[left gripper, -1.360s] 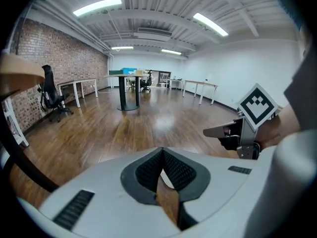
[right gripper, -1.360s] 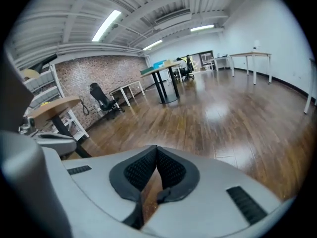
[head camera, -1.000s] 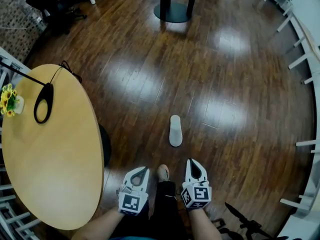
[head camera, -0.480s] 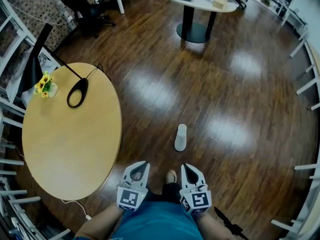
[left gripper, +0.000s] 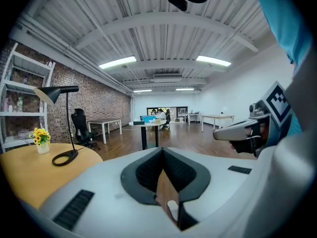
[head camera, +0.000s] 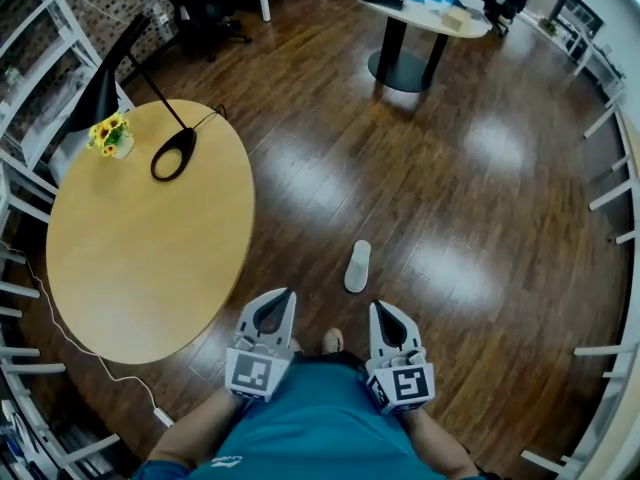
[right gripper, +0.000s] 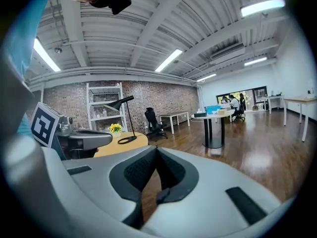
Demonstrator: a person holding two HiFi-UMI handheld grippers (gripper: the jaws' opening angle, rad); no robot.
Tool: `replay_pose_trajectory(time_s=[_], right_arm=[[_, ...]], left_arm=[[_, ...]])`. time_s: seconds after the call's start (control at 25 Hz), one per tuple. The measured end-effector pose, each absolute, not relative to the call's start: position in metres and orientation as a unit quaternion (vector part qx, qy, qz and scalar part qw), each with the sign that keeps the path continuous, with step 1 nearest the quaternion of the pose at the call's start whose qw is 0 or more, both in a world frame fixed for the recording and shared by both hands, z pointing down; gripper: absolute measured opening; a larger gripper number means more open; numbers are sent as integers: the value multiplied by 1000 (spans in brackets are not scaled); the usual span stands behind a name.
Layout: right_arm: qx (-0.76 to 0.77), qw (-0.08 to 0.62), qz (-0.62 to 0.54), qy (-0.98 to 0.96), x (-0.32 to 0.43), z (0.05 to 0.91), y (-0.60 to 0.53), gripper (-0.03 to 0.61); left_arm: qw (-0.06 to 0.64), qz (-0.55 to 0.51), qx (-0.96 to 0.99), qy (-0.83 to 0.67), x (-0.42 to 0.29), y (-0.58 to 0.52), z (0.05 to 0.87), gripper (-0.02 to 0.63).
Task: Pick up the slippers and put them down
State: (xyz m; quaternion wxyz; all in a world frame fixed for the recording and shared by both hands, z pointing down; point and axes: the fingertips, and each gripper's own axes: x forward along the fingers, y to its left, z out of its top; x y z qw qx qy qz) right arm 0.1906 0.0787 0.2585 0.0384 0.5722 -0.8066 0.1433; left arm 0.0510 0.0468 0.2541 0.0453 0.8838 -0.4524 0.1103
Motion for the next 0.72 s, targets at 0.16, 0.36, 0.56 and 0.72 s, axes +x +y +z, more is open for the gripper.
replay_pose_trajectory(time_s=[0.16,0.36,0.56,0.72], right_arm=[[570,43,128,-810,177,246,88,2],[565,44,145,-811,162,249,94,2],[567,50,153,-808,165,253,105,2],[563,52,135,-814,158,238,106,2]], left_arm=[[60,97,892,-437,50,63,247,6],[38,93,893,-438,35,63,238,6],[53,117,895,-426,37,80,249,6],[45,118,899,-419,41,79,241,6]])
